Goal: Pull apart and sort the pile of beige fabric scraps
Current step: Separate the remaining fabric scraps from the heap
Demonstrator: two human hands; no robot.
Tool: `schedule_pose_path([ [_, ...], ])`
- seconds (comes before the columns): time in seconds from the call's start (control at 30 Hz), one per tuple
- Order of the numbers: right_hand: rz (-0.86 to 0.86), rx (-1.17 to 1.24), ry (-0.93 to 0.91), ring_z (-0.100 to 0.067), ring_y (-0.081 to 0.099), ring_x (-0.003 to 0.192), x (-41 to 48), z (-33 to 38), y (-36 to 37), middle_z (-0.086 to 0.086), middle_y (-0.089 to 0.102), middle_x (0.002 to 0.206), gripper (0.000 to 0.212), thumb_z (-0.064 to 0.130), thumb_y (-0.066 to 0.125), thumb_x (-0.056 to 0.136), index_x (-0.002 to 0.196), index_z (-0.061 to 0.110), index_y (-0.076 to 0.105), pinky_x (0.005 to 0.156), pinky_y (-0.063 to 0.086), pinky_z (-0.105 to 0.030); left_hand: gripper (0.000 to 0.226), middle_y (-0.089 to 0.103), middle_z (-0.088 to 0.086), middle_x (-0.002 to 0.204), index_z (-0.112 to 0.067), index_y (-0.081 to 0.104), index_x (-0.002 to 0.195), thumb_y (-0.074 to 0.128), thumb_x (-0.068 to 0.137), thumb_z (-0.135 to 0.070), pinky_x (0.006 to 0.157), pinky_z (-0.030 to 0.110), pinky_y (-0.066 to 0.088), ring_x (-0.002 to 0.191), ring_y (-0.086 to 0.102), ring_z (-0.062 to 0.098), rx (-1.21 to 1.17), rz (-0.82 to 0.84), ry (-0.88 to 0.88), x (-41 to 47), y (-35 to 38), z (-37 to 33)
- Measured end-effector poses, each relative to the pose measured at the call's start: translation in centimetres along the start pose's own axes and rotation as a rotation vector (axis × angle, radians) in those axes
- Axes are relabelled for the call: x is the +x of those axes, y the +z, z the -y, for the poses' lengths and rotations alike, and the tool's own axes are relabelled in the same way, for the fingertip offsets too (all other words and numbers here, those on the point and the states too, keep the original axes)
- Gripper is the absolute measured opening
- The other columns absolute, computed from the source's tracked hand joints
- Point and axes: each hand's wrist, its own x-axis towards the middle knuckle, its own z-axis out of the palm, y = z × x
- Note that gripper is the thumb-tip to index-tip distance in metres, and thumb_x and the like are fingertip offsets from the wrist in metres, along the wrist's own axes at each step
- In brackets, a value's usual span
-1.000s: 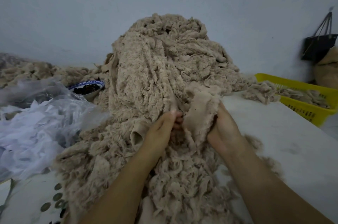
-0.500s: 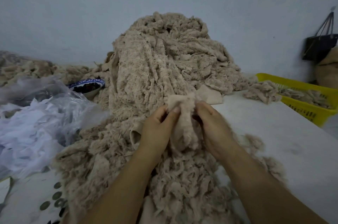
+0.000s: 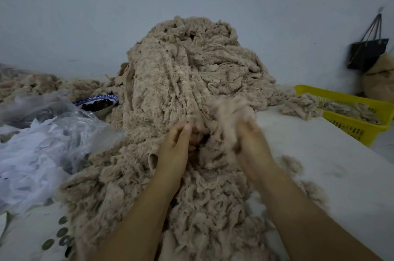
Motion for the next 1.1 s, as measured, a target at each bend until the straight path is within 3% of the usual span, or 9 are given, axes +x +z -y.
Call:
schedule_pose_path([
  [0.1, -0.199, 0.127, -0.006, -0.016, 0.070, 0.103, 0.6, 1.5, -1.3, -0.002, 0.068, 0.123, 0.048, 0.060, 0.043, 0.095, 0.123, 0.022, 0.055, 0.078, 0.056, -0.028, 0.012, 0.068, -0.015, 0.108, -0.035, 0.064, 0.105, 0.054, 0.100, -0.040, 0.073, 0.011, 0.048, 0.094, 0.064, -0.005, 0.305, 0.233, -0.018, -0.5, 0.1, 0.6],
  [0.23, -0.397, -0.945, -0.089, -0.021, 0.055, 0.104, 1.2, -0.1, -3.2, -0.006, 0.063, 0.123, 0.024, 0.034, 0.048, 0.099, 0.118, 0.024, 0.060, 0.081, 0.044, -0.035, 0.009, 0.054, -0.023, 0.110, -0.039, 0.057, 0.109, 0.056, 0.100, -0.036, 0.074, -0.002, 0.040, 0.095, 0.051, -0.019, 0.606, 0.463, 0.022, -1.0, 0.4, 0.9],
  [0.4, -0.179, -1.511, 0.181, -0.032, 0.050, 0.113, 0.9, -0.8, -3.5, -0.010, 0.059, 0.117, 0.033, 0.039, 0.051, 0.097, 0.116, 0.014, 0.059, 0.089, 0.043, -0.038, 0.014, 0.056, -0.020, 0.111, -0.039, 0.062, 0.105, 0.050, 0.102, -0.045, 0.077, 0.010, 0.044, 0.097, 0.055, -0.005, 0.693, 0.453, -0.016, -0.7, 0.0, 1.0],
  [0.53, -0.191, -1.012, -0.145, -0.008, 0.048, 0.063, 0.0, -0.3, -1.5, 0.002, 0.050, 0.070, 0.026, 0.031, 0.048, 0.102, 0.078, 0.020, 0.045, 0.050, 0.033, -0.017, 0.038, 0.066, -0.007, 0.098, -0.025, 0.070, 0.100, 0.044, 0.100, -0.054, 0.077, 0.023, 0.049, 0.085, 0.061, 0.000, 0.676, 0.432, -0.037, -0.7, 0.0, 1.1],
  [0.63, -0.012, -0.836, -0.359, -0.001, 0.047, 0.053, -1.5, 0.0, 1.0, 0.007, 0.053, 0.062, 0.027, 0.035, 0.050, 0.102, 0.076, 0.028, 0.046, 0.048, 0.036, -0.016, 0.042, 0.073, -0.017, 0.086, -0.038, 0.076, 0.089, 0.043, 0.098, -0.061, 0.071, 0.018, 0.051, 0.079, 0.066, -0.006, 0.379, 0.308, -0.134, -0.9, 0.1, 0.0],
  [0.7, 0.225, -0.881, -0.324, -0.001, 0.051, 0.055, -2.4, -0.8, 2.3, 0.011, 0.057, 0.064, 0.026, 0.035, 0.052, 0.101, 0.076, 0.030, 0.052, 0.051, 0.038, -0.016, 0.035, 0.076, -0.018, 0.092, -0.043, 0.078, 0.087, 0.051, 0.092, -0.065, 0.074, 0.019, 0.053, 0.088, 0.070, -0.003, 0.061, 0.235, -0.261, -0.9, -0.1, -0.8],
  [0.8, 0.437, -1.007, -0.280, -0.004, 0.043, 0.050, -2.6, -2.0, 2.7, 0.015, 0.049, 0.056, 0.035, 0.034, 0.052, 0.102, 0.067, 0.031, 0.048, 0.050, 0.032, -0.020, 0.047, 0.077, 0.006, 0.104, -0.018, 0.078, 0.098, 0.072, 0.069, -0.055, 0.071, 0.030, 0.060, 0.097, 0.073, 0.018, -0.305, 0.212, -0.422, -0.2, -0.9, -1.1],
  [1.03, 0.241, -0.685, -0.089, -0.004, 0.045, 0.051, -2.1, -1.4, 2.3, 0.012, 0.046, 0.053, 0.039, 0.042, 0.052, 0.101, 0.069, 0.019, 0.054, 0.050, 0.036, -0.018, 0.030, 0.068, 0.013, 0.092, -0.005, 0.063, 0.100, 0.065, 0.083, -0.029, 0.079, 0.033, 0.059, 0.084, 0.068, 0.021, -0.577, 0.146, -0.316, 0.6, -1.0, -0.5],
  [1.1, 0.169, -0.581, 0.005, -0.021, 0.061, 0.067, -1.7, -1.1, 2.2, -0.004, 0.064, 0.070, 0.041, 0.043, 0.053, 0.101, 0.078, 0.010, 0.061, 0.064, 0.050, -0.031, 0.020, 0.063, 0.005, 0.072, -0.010, 0.062, 0.091, 0.062, 0.084, -0.029, 0.060, 0.022, 0.053, 0.061, 0.061, 0.010, -0.620, 0.069, -0.273, 0.8, -1.1, -0.6],
])
